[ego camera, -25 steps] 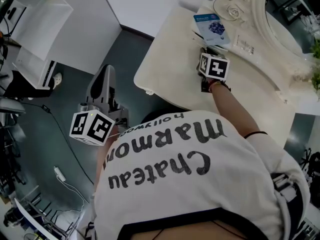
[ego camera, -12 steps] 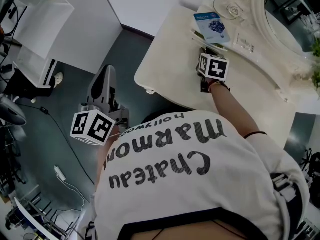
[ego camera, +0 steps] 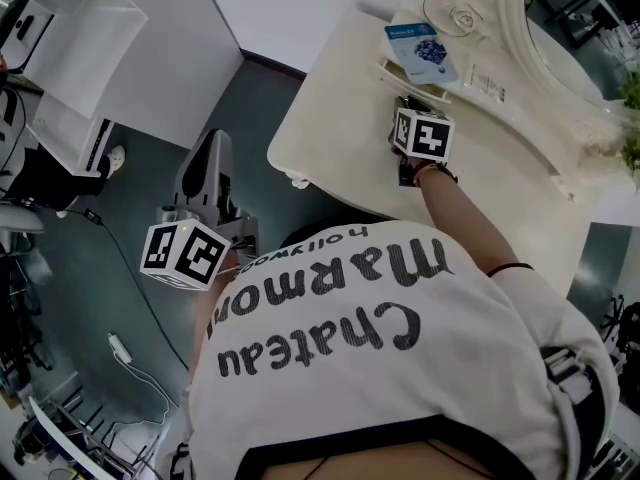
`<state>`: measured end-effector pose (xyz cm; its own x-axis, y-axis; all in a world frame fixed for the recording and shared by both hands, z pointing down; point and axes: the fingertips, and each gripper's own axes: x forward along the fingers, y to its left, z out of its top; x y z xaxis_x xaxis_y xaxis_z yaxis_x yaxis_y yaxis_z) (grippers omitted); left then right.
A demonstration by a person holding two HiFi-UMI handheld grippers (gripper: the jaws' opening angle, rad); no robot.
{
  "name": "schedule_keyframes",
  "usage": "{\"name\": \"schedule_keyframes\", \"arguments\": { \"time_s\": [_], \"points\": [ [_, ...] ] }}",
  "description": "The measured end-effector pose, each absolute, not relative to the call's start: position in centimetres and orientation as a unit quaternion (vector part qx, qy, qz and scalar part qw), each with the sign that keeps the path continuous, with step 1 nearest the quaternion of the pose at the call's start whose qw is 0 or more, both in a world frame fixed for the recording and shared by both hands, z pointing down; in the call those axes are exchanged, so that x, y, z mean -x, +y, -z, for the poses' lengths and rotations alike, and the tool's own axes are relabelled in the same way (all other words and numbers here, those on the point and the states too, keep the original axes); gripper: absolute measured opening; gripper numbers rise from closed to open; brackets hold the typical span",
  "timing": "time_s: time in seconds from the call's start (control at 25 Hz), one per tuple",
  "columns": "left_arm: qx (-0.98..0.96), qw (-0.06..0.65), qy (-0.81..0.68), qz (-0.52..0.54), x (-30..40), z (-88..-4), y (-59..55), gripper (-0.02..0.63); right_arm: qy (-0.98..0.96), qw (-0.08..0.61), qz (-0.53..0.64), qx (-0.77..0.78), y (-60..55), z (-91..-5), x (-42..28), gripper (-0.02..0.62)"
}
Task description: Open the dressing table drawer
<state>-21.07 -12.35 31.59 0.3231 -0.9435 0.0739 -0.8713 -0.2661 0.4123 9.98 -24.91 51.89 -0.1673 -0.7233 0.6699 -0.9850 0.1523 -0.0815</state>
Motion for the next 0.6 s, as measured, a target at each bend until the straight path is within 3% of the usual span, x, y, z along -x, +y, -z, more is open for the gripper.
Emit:
{"name": "schedule_keyframes", "arguments": {
  "time_s": [0.6],
  "points": [
    [-0.784,0.195,-0.581,0.099,21.7,-31.7,-11.1,0.023,-0.720,0.254,-0.258,-0.591,-24.1,-52.0,-9.6,0.095]
  ]
}}
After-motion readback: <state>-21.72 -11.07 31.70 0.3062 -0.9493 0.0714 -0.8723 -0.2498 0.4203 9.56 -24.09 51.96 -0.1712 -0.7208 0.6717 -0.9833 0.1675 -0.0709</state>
